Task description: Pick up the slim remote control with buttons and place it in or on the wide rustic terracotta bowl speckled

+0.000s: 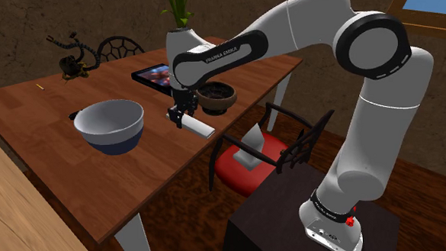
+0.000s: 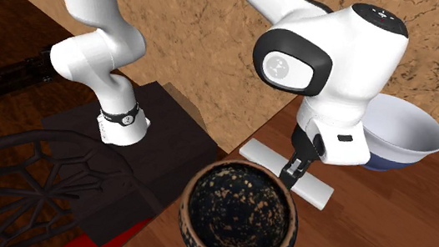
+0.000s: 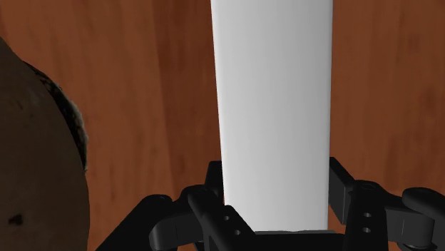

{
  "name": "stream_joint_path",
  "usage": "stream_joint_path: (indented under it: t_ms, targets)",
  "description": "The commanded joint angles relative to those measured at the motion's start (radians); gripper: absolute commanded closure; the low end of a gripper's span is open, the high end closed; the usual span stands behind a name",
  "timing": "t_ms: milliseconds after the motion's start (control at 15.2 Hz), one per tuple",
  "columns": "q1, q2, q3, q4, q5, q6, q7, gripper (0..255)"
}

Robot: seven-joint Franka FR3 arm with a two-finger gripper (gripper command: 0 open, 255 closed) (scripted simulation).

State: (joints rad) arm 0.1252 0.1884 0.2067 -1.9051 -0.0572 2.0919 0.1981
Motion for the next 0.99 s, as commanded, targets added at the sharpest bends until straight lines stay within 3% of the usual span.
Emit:
stream_joint_path:
  t_ms: [0,396,924]
  targets:
    - [0.000,0.000,0.000,-0.001,0.000,0.000,0.000,255]
    - [0.000,0.001,0.000,0.002,0.000,-0.002,0.001,255]
    - [-0.001,-0.033,0.002,0.068,0.010,-0.101,-0.007,255]
